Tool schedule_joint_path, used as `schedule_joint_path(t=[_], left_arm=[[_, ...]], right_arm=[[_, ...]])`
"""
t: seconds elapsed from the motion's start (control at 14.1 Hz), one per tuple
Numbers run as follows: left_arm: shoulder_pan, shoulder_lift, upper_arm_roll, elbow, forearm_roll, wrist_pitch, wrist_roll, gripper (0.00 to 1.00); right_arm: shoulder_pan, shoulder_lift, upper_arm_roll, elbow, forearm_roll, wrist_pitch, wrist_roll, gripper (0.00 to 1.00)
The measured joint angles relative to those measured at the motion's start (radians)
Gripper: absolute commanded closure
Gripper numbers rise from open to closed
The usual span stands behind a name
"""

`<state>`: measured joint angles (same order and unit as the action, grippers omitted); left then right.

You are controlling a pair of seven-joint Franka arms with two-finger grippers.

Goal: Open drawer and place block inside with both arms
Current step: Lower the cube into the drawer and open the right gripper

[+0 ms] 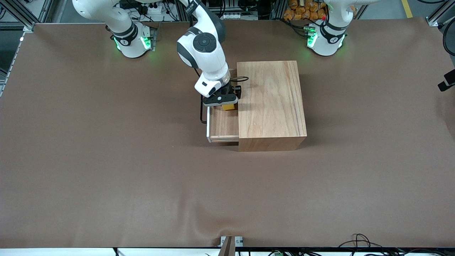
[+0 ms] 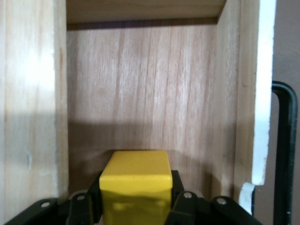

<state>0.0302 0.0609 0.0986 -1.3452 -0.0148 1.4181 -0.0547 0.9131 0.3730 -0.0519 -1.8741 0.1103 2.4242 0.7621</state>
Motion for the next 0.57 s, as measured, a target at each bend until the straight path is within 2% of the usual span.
schedule_joint_path(t=[0.43, 0.57], left_arm=[[0.001, -0.001, -0.001, -0.001, 0.0, -0.022, -0.001, 0.0], [0.0, -0.001, -0.005, -0.001, 0.0, -0.026, -0.001, 0.0]], right_arm=[[0.0, 0.004, -0.014, -0.003, -0.008, -0.03, 0.0, 0.0], [0.0, 0.003, -0.019, 0.027, -0.008, -0.079, 0.003, 0.0]])
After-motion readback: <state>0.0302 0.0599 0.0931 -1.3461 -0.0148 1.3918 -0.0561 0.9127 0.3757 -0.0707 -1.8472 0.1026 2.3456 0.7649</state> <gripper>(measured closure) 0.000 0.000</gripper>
